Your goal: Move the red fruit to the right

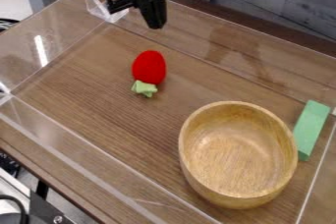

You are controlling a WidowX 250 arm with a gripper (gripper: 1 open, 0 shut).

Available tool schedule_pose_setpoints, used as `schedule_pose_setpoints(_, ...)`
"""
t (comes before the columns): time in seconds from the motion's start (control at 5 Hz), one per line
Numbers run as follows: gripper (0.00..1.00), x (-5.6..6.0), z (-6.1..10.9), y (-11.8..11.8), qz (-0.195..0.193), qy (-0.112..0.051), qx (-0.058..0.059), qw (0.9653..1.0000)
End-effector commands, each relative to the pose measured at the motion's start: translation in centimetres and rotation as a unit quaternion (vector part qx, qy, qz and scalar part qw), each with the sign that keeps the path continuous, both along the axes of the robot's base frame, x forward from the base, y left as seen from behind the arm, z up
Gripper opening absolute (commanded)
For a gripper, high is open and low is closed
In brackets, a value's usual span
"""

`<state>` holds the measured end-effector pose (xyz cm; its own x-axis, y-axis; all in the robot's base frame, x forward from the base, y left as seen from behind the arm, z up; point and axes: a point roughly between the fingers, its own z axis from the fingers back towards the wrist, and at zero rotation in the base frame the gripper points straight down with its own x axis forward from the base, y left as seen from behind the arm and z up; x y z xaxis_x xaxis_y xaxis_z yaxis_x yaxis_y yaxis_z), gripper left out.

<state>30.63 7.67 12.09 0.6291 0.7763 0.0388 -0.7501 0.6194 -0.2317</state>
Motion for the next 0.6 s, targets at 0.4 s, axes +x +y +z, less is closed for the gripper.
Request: schedule_pose_setpoints(0.4,0.00,-1.3,0.6,0.9,-0.011,-0.025,0.027,0.9993)
